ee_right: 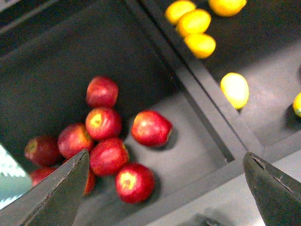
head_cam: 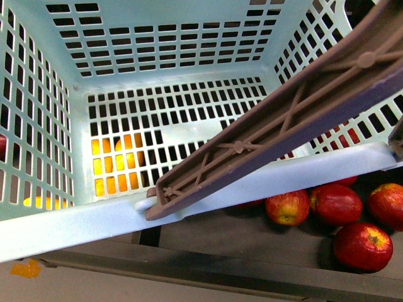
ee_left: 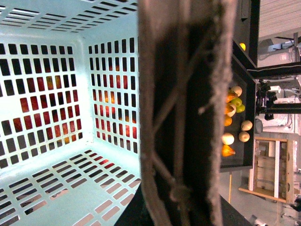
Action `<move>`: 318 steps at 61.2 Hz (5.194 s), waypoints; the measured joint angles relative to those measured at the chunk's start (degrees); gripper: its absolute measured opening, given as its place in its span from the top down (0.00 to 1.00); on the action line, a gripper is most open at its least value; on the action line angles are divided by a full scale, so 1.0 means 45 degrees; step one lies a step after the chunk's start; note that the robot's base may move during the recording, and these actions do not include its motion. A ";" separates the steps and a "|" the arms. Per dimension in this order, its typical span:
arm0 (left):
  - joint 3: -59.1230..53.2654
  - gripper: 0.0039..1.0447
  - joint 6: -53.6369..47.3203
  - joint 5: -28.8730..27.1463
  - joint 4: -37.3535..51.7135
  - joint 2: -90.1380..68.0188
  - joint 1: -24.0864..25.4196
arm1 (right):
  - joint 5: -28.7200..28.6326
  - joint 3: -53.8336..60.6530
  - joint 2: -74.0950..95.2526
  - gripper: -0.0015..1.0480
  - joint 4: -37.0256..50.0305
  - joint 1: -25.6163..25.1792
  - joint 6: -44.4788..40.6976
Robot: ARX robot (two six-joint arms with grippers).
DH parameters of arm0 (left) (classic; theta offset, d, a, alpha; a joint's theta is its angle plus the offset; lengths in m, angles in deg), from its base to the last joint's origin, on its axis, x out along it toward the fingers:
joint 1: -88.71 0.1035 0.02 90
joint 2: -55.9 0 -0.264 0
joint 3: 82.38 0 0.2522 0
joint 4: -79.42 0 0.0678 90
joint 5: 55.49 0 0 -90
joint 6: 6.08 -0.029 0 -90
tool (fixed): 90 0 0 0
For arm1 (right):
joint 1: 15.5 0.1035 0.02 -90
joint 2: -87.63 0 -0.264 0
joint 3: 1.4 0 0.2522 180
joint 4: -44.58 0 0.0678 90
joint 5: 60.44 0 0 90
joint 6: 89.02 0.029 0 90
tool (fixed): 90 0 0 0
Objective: Pick lemon and mango into basket
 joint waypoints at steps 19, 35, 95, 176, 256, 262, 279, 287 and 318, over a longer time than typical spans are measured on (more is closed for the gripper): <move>-0.0005 0.96 -0.0010 0.0034 0.0000 0.0000 0.0000 | -0.1831 -0.2963 0.9160 0.08 0.6674 -0.5382 -0.2526; -0.0005 0.96 -0.0010 0.0029 0.0000 0.0000 0.0000 | -0.1336 -0.6382 1.5329 0.08 0.7689 -0.6086 -0.3662; -0.0005 0.96 -0.0015 0.0019 0.0000 0.0000 0.0000 | 0.0355 -1.8234 2.5111 0.08 0.4401 -0.4658 -0.8660; -0.0005 0.96 -0.0019 0.0029 0.0000 0.0000 0.0000 | -0.0355 -3.3456 3.4160 0.08 -0.2880 -0.3973 -1.2133; -0.0005 0.96 -0.0015 0.0029 0.0000 0.0000 0.0000 | 0.0262 -3.4058 3.4388 0.49 -0.2744 -0.3832 -1.1944; -0.0005 0.96 -0.0015 0.0029 0.0000 0.0000 0.0000 | 0.0243 -3.4058 3.4388 0.49 -0.2744 -0.3861 -1.1919; -0.0005 0.96 -0.0015 0.0029 0.0000 0.0000 0.0000 | -0.0389 -3.4029 3.4281 0.49 -0.2895 -0.4124 -1.1599; -0.0005 0.96 -0.0019 0.0024 0.0000 0.0000 0.0000 | -0.1098 -3.0245 3.2110 0.50 -0.0656 -0.4459 -1.1502; -0.0005 0.96 -0.0019 0.0000 0.0000 0.0000 0.0000 | -0.4673 -1.7058 2.2265 0.50 0.3011 -0.5727 -1.1220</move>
